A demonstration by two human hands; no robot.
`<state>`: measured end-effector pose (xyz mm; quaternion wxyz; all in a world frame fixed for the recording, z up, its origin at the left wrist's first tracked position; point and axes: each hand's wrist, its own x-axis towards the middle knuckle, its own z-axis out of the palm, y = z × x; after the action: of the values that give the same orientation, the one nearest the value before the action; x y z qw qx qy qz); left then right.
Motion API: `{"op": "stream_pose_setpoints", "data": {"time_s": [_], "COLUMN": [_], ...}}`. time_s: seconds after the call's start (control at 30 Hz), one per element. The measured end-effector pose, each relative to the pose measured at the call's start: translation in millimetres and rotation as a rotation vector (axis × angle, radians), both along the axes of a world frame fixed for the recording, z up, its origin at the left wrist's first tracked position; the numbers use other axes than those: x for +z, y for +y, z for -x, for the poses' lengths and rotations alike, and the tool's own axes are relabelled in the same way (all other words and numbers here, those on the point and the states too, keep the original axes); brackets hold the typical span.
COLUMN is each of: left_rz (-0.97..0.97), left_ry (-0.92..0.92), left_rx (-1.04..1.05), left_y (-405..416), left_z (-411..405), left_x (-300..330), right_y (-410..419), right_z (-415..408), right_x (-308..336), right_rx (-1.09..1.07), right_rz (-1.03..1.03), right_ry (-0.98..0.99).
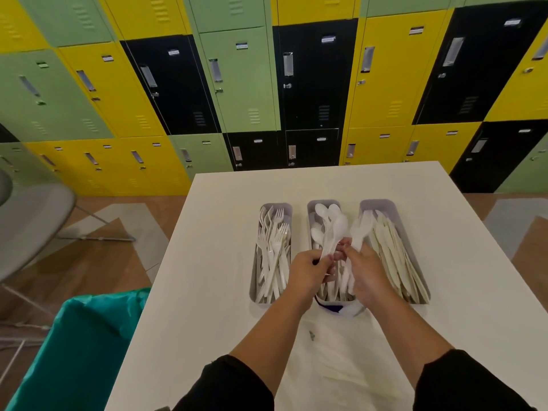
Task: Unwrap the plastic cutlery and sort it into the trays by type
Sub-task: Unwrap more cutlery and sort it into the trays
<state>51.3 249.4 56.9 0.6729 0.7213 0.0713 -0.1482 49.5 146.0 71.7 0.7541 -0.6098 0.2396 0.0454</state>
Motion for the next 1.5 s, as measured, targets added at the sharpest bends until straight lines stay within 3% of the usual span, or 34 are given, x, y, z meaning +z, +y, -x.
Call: {"op": "stream_pose_setpoints", "data": {"time_s": [0.1, 0.37, 0.5, 0.67, 0.77, 0.9, 1.17, 1.27, 1.33, 1.43, 1.5], "left_rz": [-0.011, -0.06, -0.041, -0.197, -0.2, -0.35, -0.576, -0.67, -0.567, -0.236, -0.07], "left_ry": [0.03, 0.049, 0.054, -0.111, -0.112, -0.166, -0.122, -0.24, -0.305, -0.154, -0.081], "left_rx": [-0.028, -0.009, 0.135, 0.306, 0.401, 0.5, 0.352, 0.352, 0.339, 0.037, -0.043], "left_y": [-8, -21, -20, -3, 9, 30, 59, 59, 51, 31, 23], "left_z": [1, -2, -3, -3, -8, -16, -22, -21, -19, -17, -14], "left_x": [-3, -5, -7, -7, -8, -16, -24, -25, -14, 1, 5], "right_y": [-5, -15, -17, -17, -14, -7, 10, 15, 19, 25, 29], "right_z": [-1, -2, -5, -6, -4, -6, -7, -5, -3, 0, 1], "right_x": [-3, -6, -11, -21, -24, -19, -7, -4, -2, -1, 1], "right_rx": [0.012, -0.014, -0.066, -0.031, -0.061, -0.029, 0.056, 0.111, 0.14, 0.167, 0.177], "right_rz": [0.111, 0.148, 0.243, 0.323, 0.3, 0.208, -0.062, -0.092, -0.134, -0.121, -0.073], "right_ry": [0.046, -0.045, -0.064, -0.017, 0.007, 0.028, 0.062, 0.021, -0.018, -0.055, -0.057]}}
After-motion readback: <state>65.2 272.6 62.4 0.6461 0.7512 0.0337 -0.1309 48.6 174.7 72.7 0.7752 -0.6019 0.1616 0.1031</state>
